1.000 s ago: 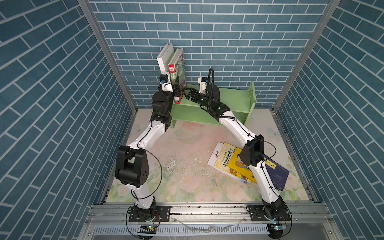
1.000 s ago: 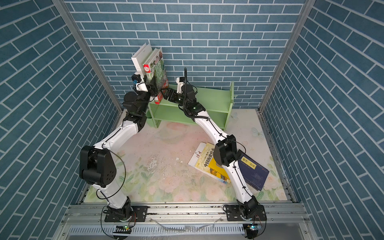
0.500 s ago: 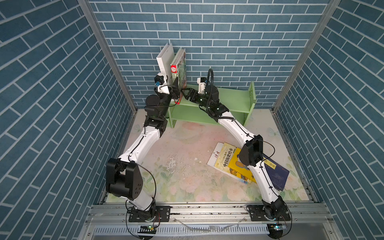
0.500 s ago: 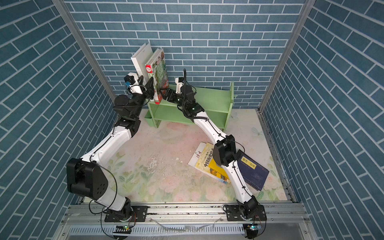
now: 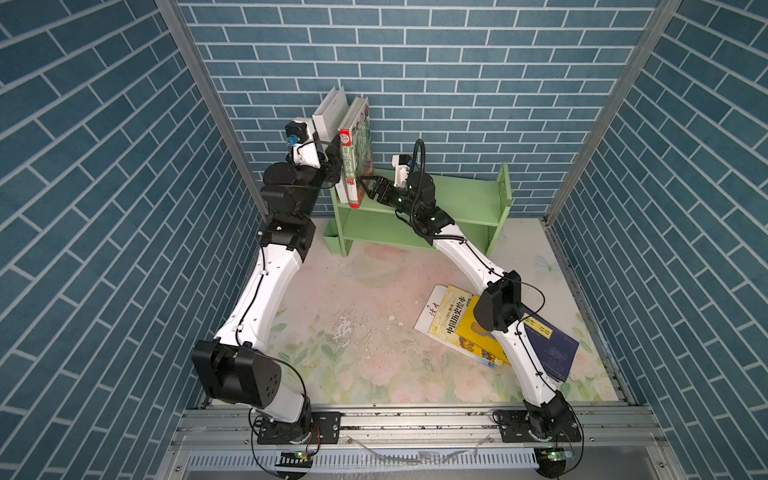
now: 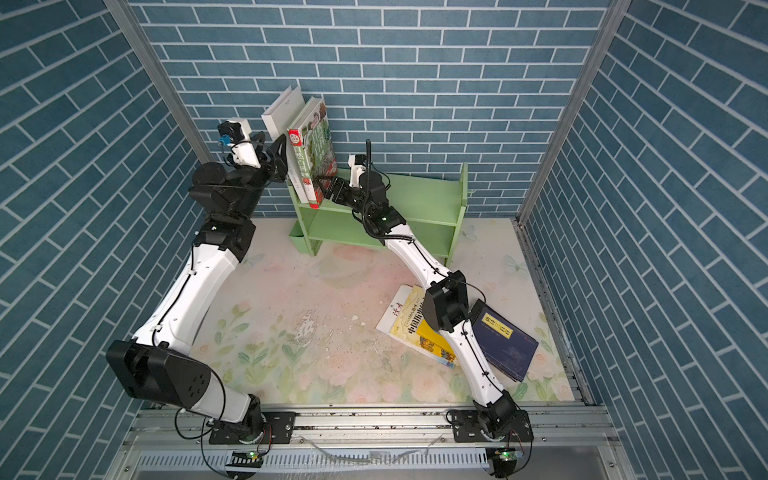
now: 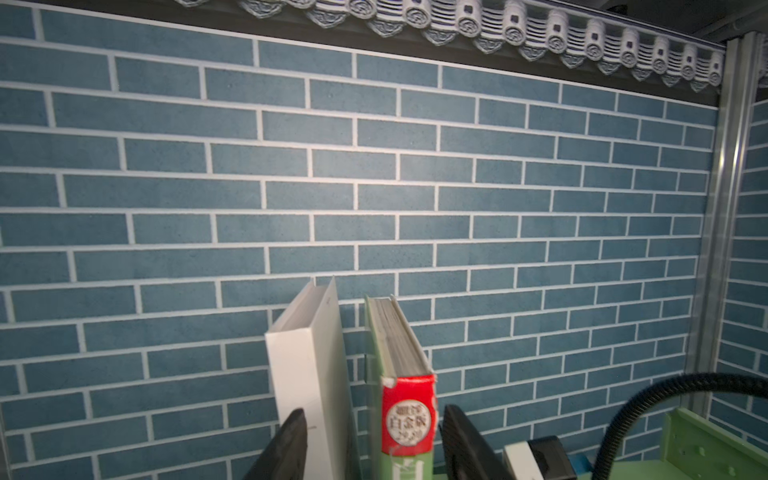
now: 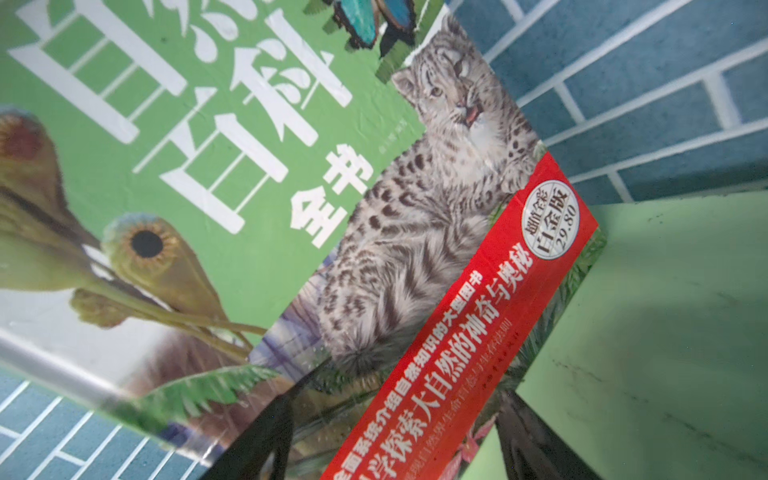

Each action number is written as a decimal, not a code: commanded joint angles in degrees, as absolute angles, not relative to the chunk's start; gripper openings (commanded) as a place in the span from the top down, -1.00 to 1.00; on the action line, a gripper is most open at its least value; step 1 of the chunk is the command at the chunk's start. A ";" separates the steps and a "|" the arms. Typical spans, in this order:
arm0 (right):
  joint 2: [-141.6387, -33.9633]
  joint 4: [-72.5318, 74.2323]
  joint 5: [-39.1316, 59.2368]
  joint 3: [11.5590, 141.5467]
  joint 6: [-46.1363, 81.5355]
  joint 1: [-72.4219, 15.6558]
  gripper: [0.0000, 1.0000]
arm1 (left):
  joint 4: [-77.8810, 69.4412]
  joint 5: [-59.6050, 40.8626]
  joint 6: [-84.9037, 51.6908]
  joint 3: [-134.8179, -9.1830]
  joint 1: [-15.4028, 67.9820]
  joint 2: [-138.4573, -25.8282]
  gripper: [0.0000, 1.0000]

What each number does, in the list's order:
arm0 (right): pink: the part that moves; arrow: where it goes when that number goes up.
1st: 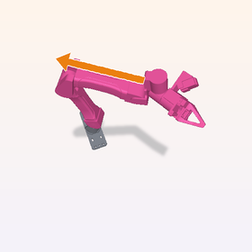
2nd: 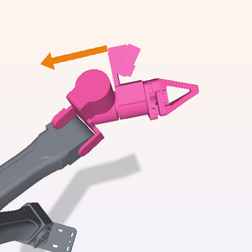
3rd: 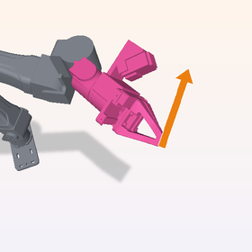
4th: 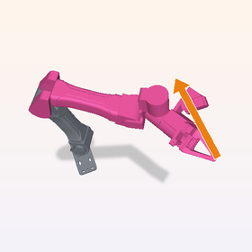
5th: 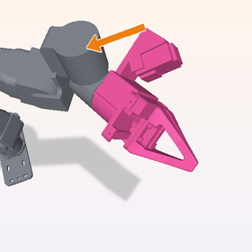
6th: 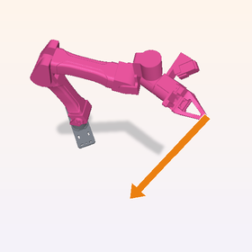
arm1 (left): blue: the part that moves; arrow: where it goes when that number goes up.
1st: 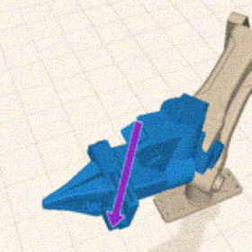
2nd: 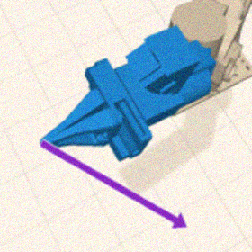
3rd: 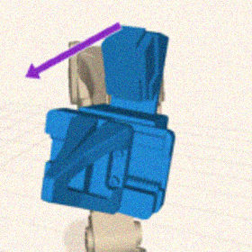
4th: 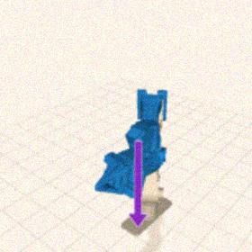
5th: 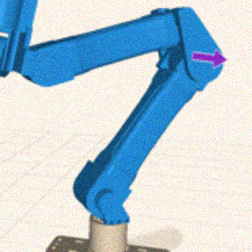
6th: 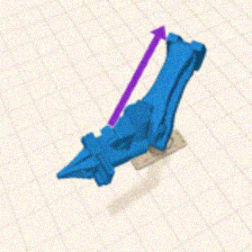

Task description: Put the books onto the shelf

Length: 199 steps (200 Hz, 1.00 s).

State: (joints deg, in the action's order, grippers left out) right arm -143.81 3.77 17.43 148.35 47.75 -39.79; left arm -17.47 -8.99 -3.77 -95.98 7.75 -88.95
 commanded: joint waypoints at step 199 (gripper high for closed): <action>-147.90 1.44 18.28 147.49 49.57 -40.96 -0.55 | -14.68 -20.11 -11.87 -104.43 2.99 -100.89 0.22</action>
State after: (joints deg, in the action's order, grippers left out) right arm -144.46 6.09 17.41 148.35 47.75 -40.18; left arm -12.75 -19.31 -12.01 -102.59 3.29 -100.14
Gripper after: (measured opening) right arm 0.775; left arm 0.394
